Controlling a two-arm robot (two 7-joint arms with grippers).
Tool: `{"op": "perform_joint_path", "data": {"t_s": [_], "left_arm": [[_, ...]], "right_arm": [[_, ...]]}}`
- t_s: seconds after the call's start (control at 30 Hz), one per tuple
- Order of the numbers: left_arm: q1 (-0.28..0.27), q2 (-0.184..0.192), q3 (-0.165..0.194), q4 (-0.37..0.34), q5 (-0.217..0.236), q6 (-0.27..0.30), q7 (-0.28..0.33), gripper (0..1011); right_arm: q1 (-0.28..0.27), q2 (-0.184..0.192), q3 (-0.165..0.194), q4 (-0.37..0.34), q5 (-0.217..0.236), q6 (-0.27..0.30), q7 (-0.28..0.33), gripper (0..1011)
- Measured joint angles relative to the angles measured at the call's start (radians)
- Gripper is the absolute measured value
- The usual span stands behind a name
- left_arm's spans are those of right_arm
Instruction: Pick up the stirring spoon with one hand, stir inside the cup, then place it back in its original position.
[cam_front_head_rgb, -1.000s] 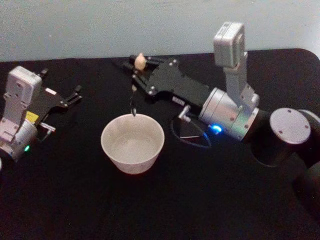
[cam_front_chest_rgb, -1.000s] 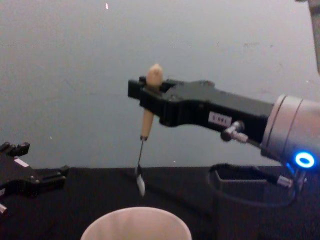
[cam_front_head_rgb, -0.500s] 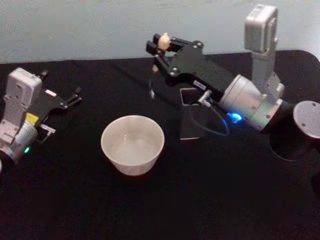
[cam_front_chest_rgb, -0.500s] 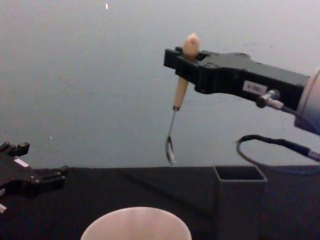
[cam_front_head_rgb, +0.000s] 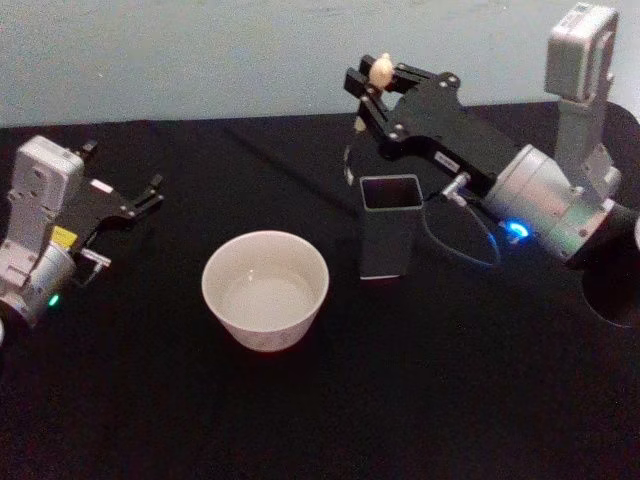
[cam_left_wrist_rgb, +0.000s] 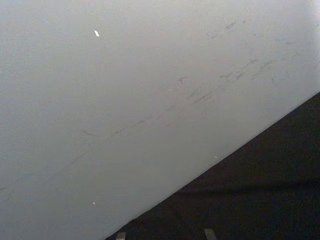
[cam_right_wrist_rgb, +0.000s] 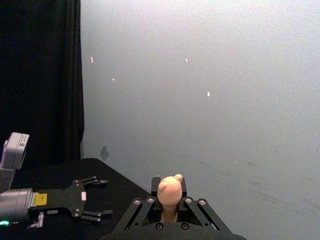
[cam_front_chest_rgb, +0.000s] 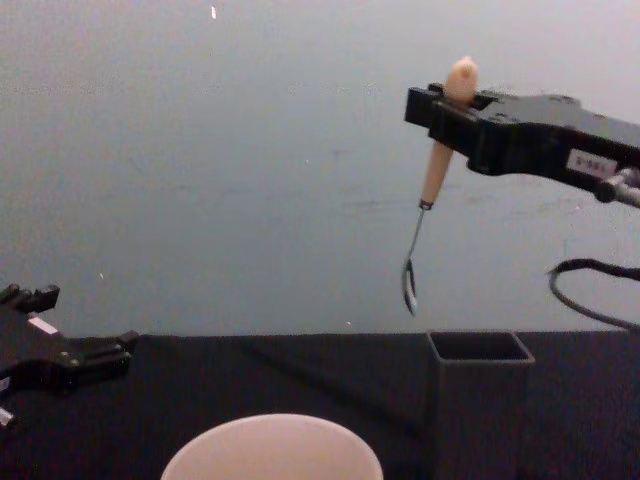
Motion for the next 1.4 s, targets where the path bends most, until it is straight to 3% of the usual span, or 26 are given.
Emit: {"op": "perform_joint_path", "data": {"t_s": [0.33,0.67,1.03,1.4], "left_arm": [[0.000,0.000,0.000,0.000,0.000,0.000,0.000,1001],[0.000,0.000,0.000,0.000,0.000,0.000,0.000,1001],[0.000,0.000,0.000,0.000,0.000,0.000,0.000,1001],[0.000,0.000,0.000,0.000,0.000,0.000,0.000,1001]], "right_arm": [[-0.043,0.030,0.036,-0.022,0.000,0.007,-0.010,164],[-0.074,0.038,0.058,-0.023,-0.003,0.022,-0.025,164],[-0.107,0.013,0.079,-0.035,-0.016,0.040,-0.075,164],[-0.110,-0.013,0.074,-0.011,-0.047,0.050,-0.090,164]]}}
